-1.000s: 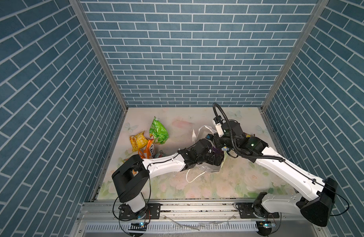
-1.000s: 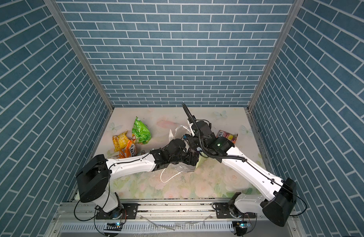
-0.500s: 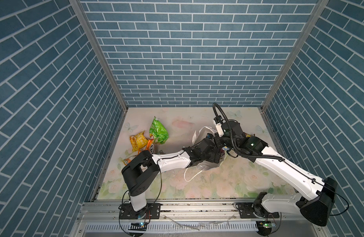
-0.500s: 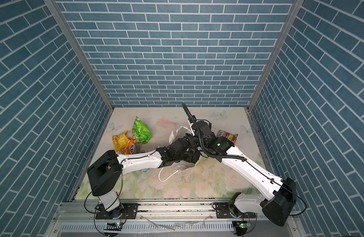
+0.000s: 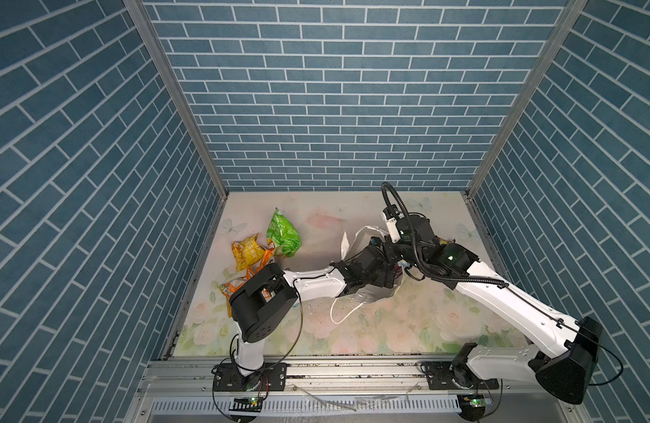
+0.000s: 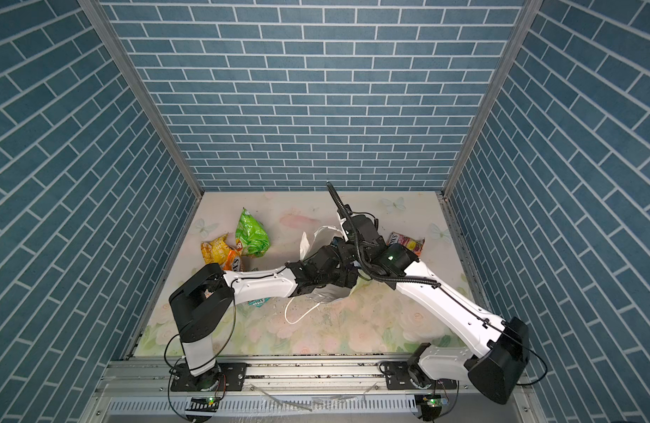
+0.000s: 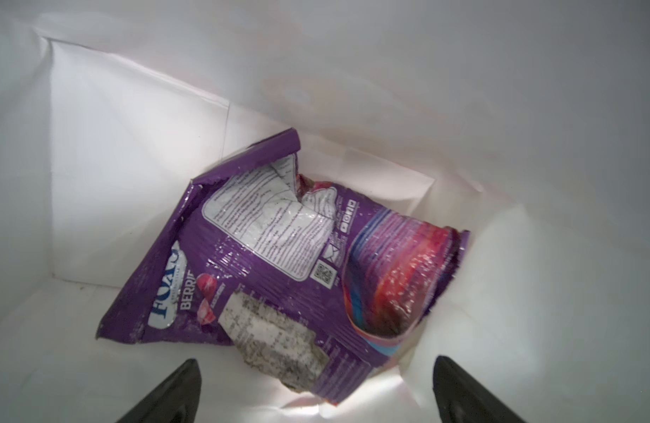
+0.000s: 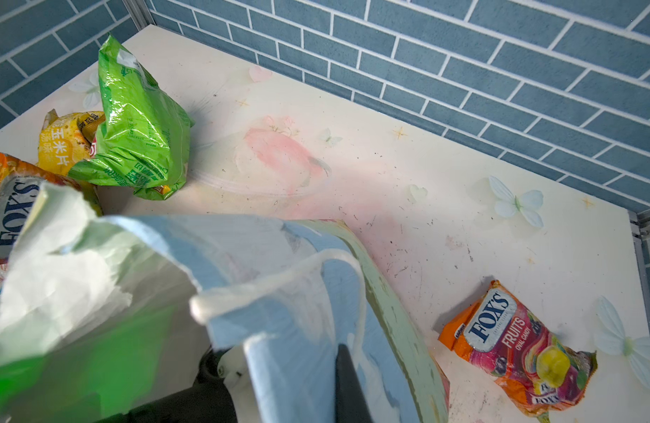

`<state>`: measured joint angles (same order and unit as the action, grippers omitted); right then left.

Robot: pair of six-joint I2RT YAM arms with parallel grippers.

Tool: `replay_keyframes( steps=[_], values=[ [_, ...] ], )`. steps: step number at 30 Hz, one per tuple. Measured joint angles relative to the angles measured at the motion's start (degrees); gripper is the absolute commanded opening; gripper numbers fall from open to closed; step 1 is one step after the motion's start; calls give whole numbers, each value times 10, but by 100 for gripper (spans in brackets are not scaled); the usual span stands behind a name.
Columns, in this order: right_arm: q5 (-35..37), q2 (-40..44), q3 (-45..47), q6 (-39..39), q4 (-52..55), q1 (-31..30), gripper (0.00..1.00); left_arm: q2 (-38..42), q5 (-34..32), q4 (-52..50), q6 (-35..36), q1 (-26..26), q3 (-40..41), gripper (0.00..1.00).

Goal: Take the snacks out of the paper bag
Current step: Pick up the snack from the paper bag.

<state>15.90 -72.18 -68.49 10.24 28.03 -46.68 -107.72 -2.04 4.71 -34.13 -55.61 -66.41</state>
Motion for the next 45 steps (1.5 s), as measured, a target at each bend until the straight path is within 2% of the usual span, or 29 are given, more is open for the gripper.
replay_keyframes(
  steps=[21, 27, 30, 33, 40, 45],
  values=[
    [-5, -6, 16, 5, -24, -2, 0, -91, 1, 17, -35, 13, -60, 99],
    [-7, -6, 21, 15, -32, -2, 0, -97, -4, 21, -46, 15, -64, 84],
    [-7, -6, 26, 15, -36, -1, 0, -115, -4, 21, -53, 18, -81, 68],
    [-7, -5, 32, 16, -37, -1, 0, -130, -3, 38, -65, 25, -86, 59],
    [-7, -2, 37, 19, -42, 1, 0, -130, -5, 66, -75, 29, -77, 29],
    [-7, 0, 38, 20, -43, 2, 0, -121, -10, 69, -64, 30, -68, 17]
  ],
)
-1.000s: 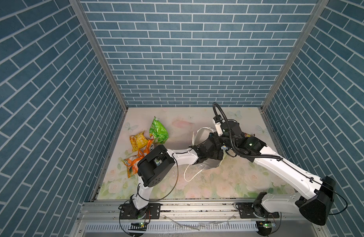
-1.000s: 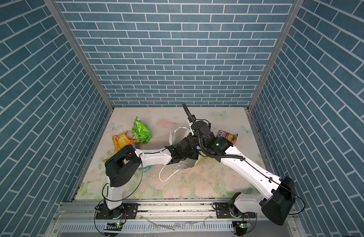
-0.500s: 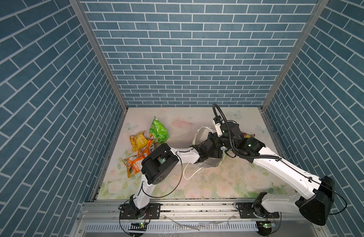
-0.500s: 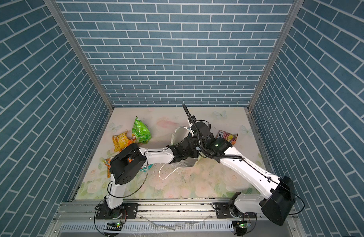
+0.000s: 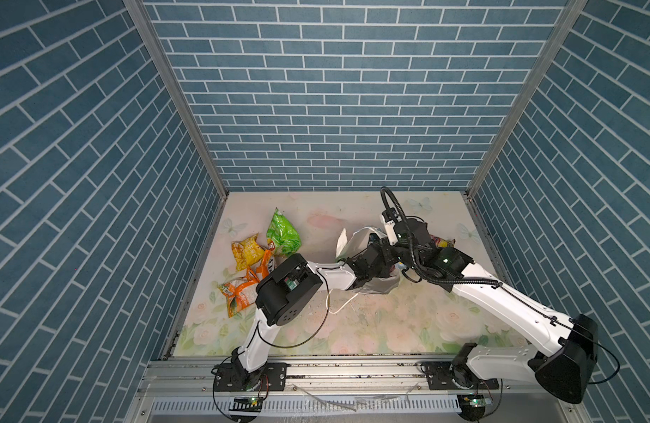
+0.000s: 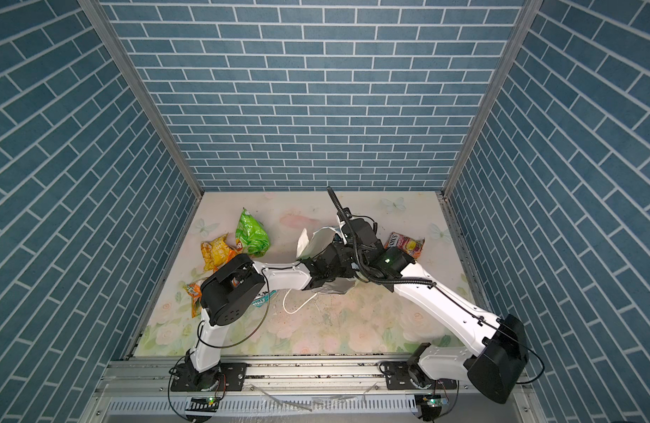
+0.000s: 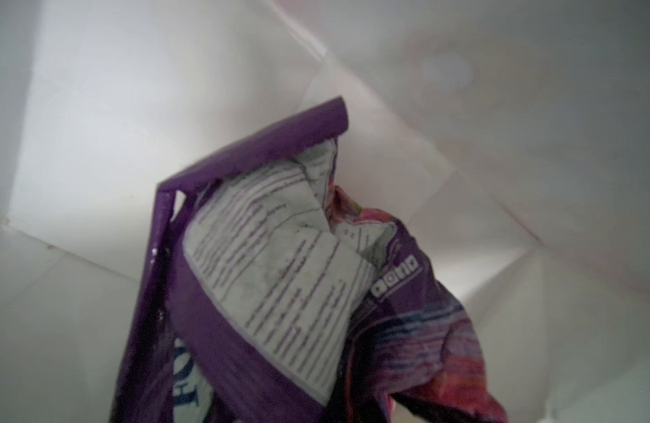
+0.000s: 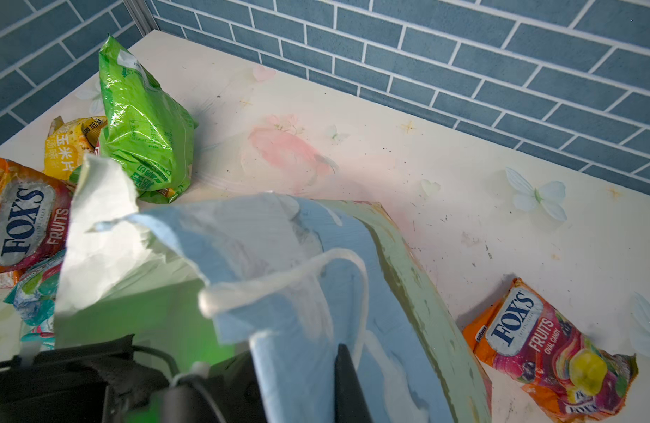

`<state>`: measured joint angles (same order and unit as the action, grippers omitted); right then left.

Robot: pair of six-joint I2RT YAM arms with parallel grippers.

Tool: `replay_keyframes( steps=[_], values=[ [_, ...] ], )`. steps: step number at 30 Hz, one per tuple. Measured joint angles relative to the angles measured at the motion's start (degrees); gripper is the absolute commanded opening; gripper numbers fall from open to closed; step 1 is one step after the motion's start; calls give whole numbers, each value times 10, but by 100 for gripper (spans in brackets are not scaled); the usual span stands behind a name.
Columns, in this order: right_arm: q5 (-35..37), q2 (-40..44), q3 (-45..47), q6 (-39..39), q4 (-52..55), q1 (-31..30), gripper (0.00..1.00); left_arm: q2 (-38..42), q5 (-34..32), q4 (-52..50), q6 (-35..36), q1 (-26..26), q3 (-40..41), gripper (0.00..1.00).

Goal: Take the snacks out of the paper bag
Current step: Pick up the snack from the paper bag.

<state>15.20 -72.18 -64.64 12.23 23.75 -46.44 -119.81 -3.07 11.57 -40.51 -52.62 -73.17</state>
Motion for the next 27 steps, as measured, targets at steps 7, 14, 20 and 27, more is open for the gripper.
replay_keyframes(
  steps=[7, 14, 20, 27],
  values=[
    [1, 6, 2, 6, -3, 0, 0, 33, -12, -21, 23, 0, 27, 11],
    [5, 8, 2, 10, -3, 0, 0, 70, -22, -47, 37, 2, 45, 6],
    [13, 8, 2, 10, -2, 0, 0, 113, -26, -61, 47, 2, 51, 4],
    [17, 8, 2, 10, -2, 0, 0, 187, -36, -76, 60, 2, 75, 3]
  ],
)
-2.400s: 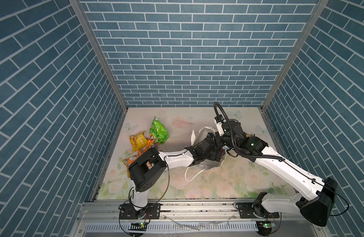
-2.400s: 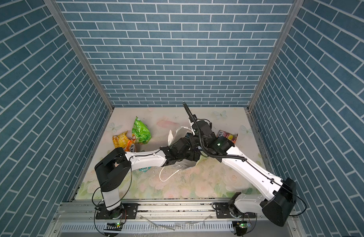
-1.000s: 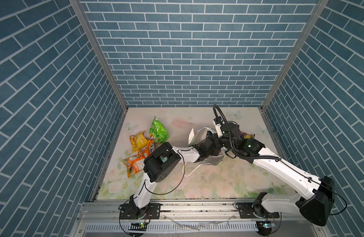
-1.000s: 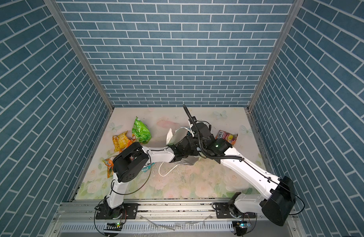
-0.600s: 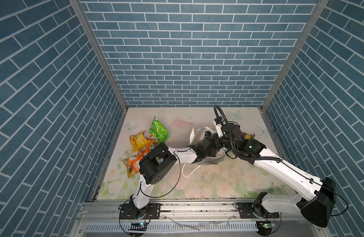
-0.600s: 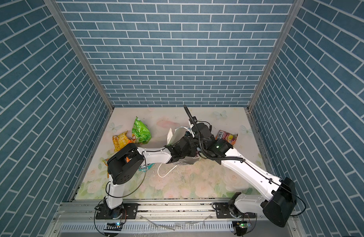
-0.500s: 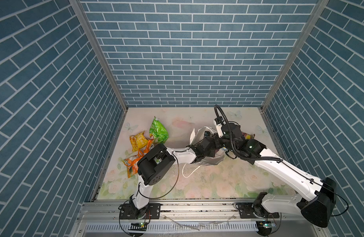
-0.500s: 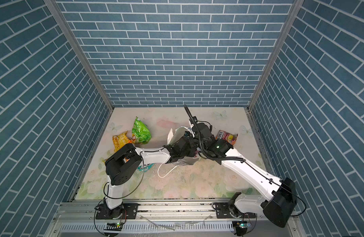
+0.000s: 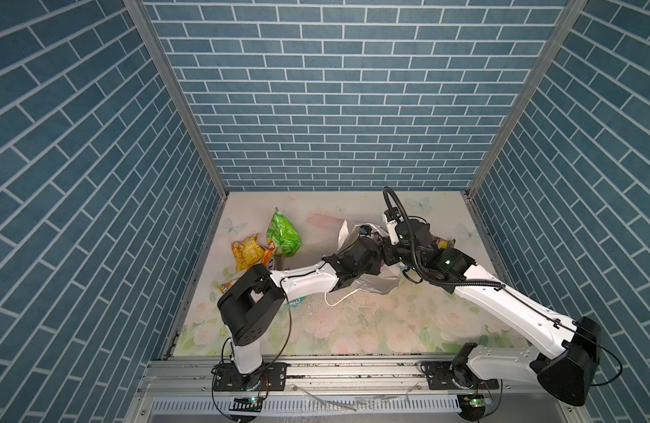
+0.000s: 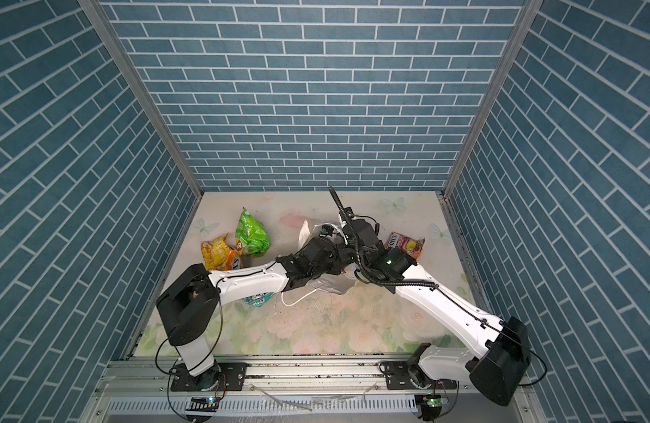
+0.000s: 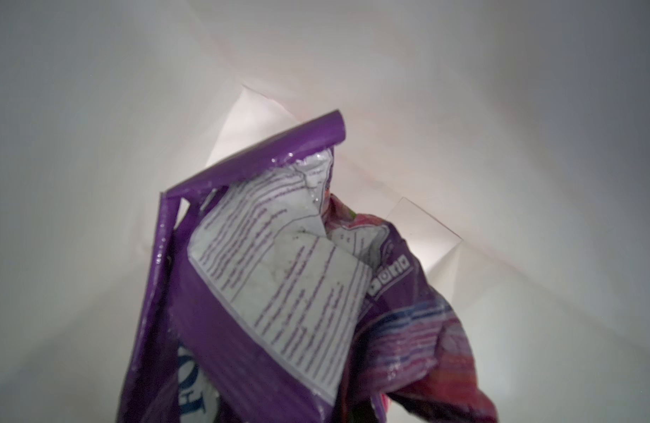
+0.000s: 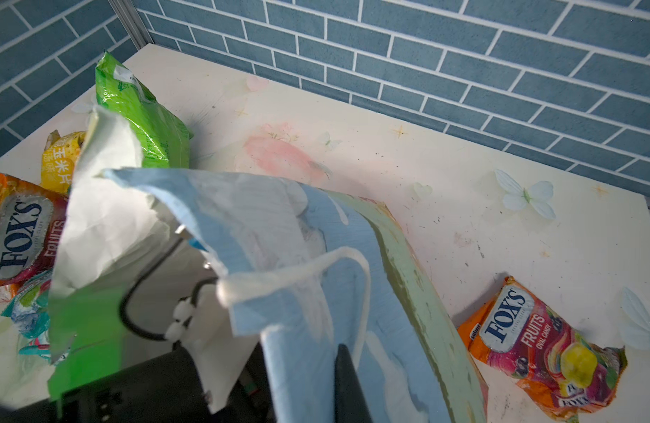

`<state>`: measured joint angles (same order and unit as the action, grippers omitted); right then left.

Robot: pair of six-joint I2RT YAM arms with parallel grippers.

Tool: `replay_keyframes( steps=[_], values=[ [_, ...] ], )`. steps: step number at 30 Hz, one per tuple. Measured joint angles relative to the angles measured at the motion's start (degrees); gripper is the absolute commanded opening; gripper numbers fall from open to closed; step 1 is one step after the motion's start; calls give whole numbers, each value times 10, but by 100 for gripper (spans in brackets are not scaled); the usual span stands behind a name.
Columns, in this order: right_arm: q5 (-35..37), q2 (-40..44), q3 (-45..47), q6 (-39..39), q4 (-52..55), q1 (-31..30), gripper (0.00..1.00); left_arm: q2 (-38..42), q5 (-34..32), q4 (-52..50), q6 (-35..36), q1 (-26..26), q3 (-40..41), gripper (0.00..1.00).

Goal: Take the snacks out of the paper bag
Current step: Pick up the snack from the paper bag.

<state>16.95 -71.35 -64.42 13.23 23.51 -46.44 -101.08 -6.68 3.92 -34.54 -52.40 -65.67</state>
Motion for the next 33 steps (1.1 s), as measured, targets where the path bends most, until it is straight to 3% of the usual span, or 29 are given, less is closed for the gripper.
replay_keyframes(
  steps=[15, 33],
  values=[
    [10, 0, 0, 0, 0, 0, 0, 97, -11, -29, 17, 0, 28, 0],
    [28, -9, -20, 12, 15, 1, 0, 284, -30, -94, 37, 1, 60, 0]
  ],
)
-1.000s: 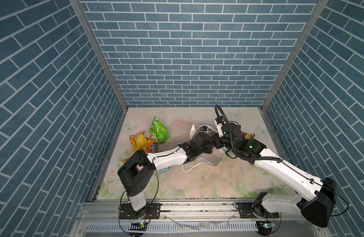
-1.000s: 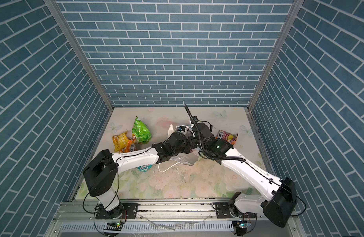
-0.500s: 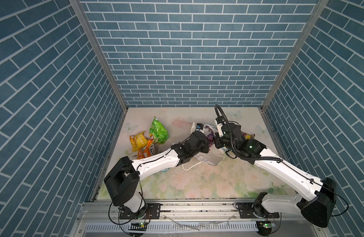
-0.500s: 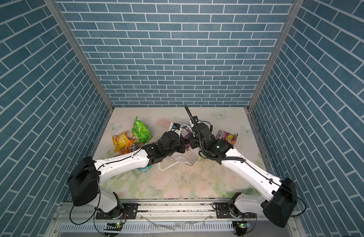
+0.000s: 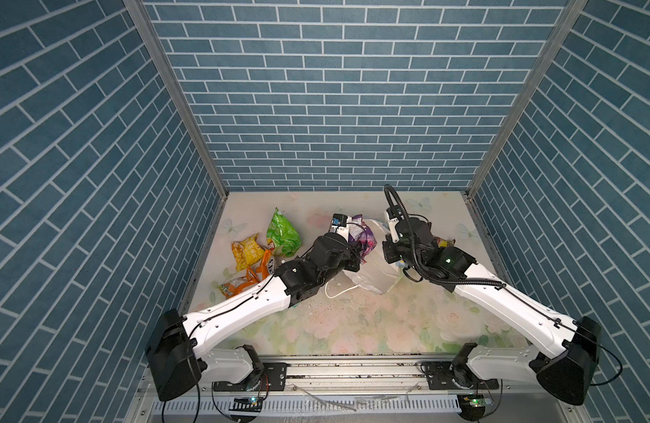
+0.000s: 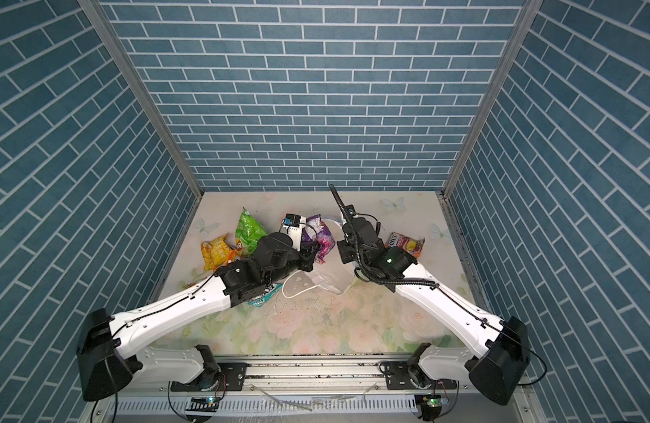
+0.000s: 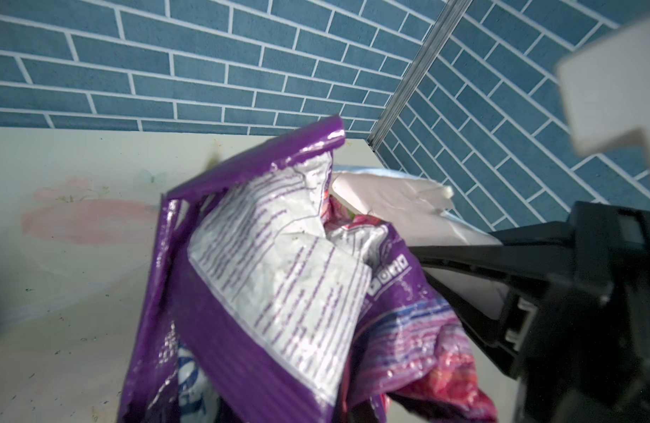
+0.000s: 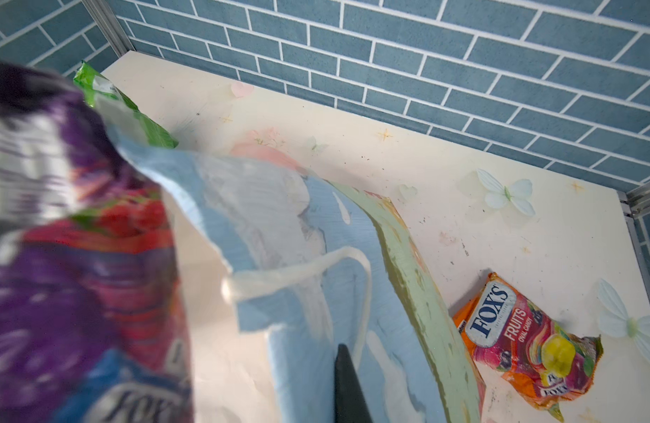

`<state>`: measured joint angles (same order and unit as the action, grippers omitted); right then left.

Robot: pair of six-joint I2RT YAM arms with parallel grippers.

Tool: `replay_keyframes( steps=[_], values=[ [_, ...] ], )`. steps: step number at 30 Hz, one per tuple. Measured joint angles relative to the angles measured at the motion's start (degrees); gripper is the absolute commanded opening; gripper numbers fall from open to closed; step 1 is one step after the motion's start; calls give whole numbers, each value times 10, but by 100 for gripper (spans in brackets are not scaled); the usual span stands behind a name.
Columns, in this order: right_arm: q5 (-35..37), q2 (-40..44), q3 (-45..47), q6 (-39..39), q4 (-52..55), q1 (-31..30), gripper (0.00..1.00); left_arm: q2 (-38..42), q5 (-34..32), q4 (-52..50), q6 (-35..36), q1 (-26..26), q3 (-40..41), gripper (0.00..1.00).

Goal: Take the snacks out of the paper bag
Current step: Pick up the snack from the paper bag, then place the snack at the middle-left of the table.

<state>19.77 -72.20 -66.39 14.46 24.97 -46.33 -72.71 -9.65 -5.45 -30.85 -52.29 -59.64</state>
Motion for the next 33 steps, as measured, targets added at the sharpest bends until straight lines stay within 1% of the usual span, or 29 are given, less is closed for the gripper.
replay_keyframes(
  steps=[8, 18, 26, 33],
  values=[
    [11, -20, -27, 18, 24, 3, 0, 61, -2, -33, 4, 20, 0, 0],
    [24, -26, -45, 39, 53, 26, 0, 136, 10, -99, 3, 88, 0, 0],
    [0, -25, -56, 53, 66, 44, 0, 185, 37, -146, 1, 190, 4, 0],
    [-26, -25, -73, 64, 81, 54, 0, 201, 76, -167, -5, 311, 38, 0]
  ],
)
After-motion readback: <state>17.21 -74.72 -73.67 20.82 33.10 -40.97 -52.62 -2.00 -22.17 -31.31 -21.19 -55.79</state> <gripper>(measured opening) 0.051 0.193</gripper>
